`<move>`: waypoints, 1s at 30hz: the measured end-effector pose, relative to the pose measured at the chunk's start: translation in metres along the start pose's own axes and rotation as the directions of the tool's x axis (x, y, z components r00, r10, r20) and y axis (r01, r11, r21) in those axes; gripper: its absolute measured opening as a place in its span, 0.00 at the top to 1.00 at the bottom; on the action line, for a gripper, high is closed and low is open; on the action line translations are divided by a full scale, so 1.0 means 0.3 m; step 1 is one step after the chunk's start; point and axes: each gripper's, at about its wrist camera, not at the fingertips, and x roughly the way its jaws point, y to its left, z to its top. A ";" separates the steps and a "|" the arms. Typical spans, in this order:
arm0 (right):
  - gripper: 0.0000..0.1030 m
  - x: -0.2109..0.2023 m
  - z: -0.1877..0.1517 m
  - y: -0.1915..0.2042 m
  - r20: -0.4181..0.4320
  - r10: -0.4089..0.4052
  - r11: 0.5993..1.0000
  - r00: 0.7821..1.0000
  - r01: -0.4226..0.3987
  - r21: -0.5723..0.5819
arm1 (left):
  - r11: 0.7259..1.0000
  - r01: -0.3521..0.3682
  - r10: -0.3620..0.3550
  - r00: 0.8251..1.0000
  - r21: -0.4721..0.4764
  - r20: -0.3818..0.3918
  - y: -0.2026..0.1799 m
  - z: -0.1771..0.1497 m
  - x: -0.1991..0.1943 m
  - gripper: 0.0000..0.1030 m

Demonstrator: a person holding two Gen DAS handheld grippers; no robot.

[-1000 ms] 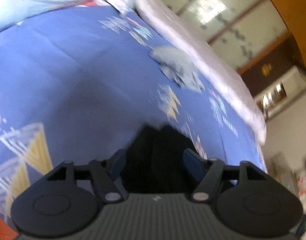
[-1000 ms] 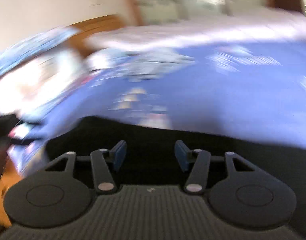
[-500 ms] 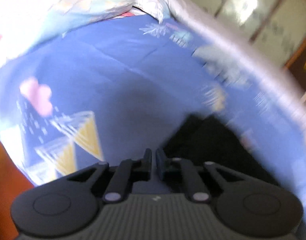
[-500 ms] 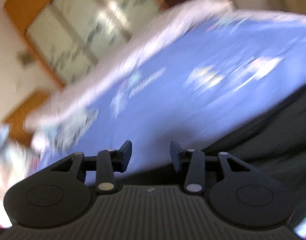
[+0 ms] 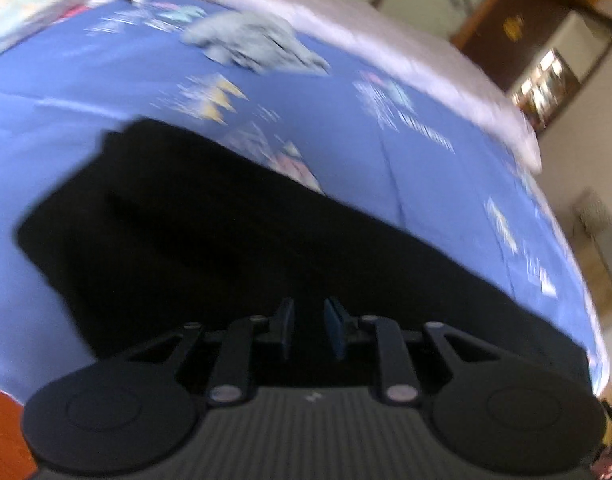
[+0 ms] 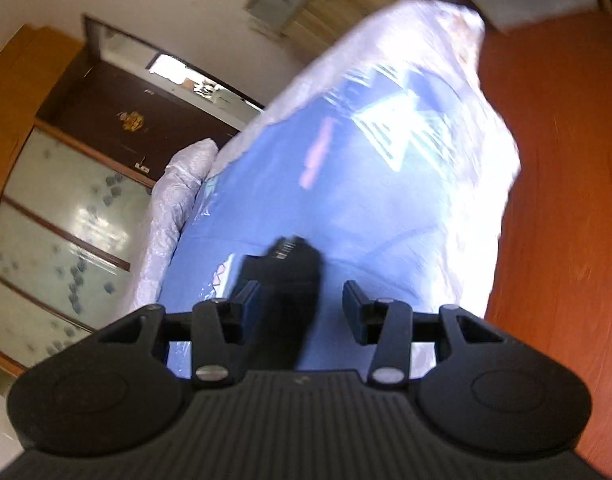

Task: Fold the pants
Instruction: 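Grasp the pants waistband with the right gripper while the left gripper presses the folded leg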

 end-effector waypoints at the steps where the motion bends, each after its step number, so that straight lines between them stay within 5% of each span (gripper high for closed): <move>1: 0.53 0.011 0.005 -0.016 -0.014 0.011 1.000 1.000 -0.010 0.021 | 1.000 -0.006 0.007 1.000 0.018 -0.014 -0.030 -0.016 0.014 0.82; 8: 0.53 0.096 0.031 0.003 -0.058 0.068 0.998 0.996 -0.069 -0.007 | 0.993 -0.105 0.109 0.989 0.046 -0.097 -0.081 -0.072 0.116 0.83; 15: 0.53 0.180 0.020 0.063 -0.044 0.038 0.989 0.998 -0.044 -0.142 | 0.988 -0.141 0.147 0.984 0.068 -0.103 -0.090 -0.080 0.134 0.83; 18: 0.81 0.199 0.020 0.097 -0.035 0.010 0.980 0.999 -0.016 -0.200 | 0.988 -0.139 0.145 0.984 0.065 -0.100 -0.087 -0.080 0.135 0.83; 22: 0.83 0.160 0.012 0.194 -0.034 0.066 0.945 0.997 -0.073 -0.320 | 0.993 -0.114 0.118 0.988 0.042 -0.099 -0.069 -0.086 0.111 0.83; 26: 0.83 0.095 -0.048 0.357 -0.082 0.149 0.868 0.985 -0.170 -0.467 | 0.998 -0.067 0.068 0.993 0.012 -0.094 -0.049 -0.087 0.075 0.83; 30: 0.83 0.033 -0.207 0.546 -0.199 0.212 0.713 0.957 -0.290 -0.638 | 1.000 0.008 -0.008 0.997 0.005 -0.083 -0.054 -0.091 0.039 0.83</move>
